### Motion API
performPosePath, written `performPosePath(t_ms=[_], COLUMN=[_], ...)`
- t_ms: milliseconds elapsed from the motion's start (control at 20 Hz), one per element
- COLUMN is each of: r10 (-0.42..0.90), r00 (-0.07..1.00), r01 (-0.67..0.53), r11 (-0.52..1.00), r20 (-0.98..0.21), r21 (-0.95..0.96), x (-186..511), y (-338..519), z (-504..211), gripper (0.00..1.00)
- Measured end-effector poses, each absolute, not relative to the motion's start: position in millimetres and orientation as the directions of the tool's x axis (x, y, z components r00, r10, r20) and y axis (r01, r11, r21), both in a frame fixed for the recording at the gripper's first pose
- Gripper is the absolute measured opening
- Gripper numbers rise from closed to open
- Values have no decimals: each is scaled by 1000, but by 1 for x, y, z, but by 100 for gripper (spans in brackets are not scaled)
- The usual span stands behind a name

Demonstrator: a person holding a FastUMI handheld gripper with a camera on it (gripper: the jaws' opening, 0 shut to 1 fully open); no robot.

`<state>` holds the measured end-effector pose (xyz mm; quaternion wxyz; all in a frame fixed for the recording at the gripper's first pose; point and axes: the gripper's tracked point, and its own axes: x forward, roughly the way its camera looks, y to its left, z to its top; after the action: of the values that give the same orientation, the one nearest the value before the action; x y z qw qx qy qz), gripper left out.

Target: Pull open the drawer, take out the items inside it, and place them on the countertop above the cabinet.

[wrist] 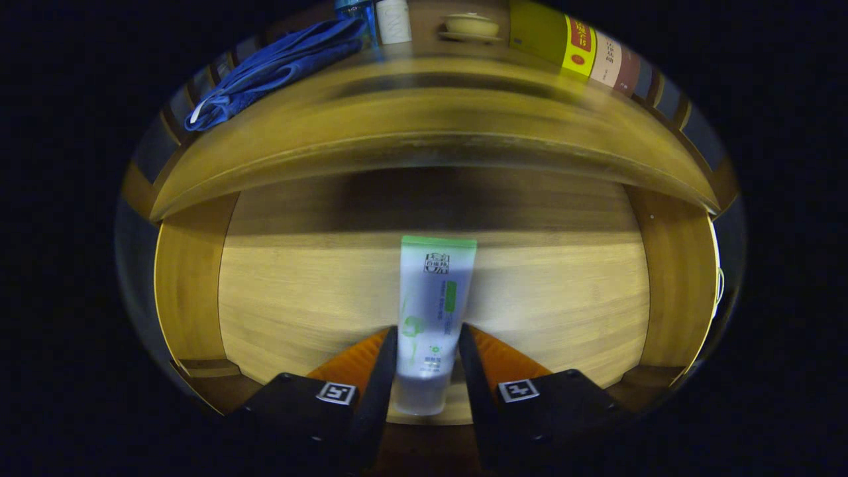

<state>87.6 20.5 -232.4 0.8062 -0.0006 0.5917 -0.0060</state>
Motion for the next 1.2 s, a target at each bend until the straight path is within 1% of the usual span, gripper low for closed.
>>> performPosePath(t_ms=[50,250,400,450,500,550,900,1100,1200], r10=[-12,17,31,30,27,33,127,157,161], r00=[313,364,420,439,460,480,574,624,659], r01=[8,-8,-49,-61,-70,-77,-73,-76,-79], r11=[1000,1000,999,998,998,997,992,987,986], r20=[-950,-931,-907,-898,-888,-876,-809,-766,-735], r21=[-10,15,11,3,-5,-5,104,141,146], x=[90,99,109,105,98,105,100,99,109], y=[21,33,46,33,45,45,62,65,69], z=[-228,-198,-159,-183,-161,-150,-113,-80,-64], gripper=[60,54,54,54,54,54,54,54,54])
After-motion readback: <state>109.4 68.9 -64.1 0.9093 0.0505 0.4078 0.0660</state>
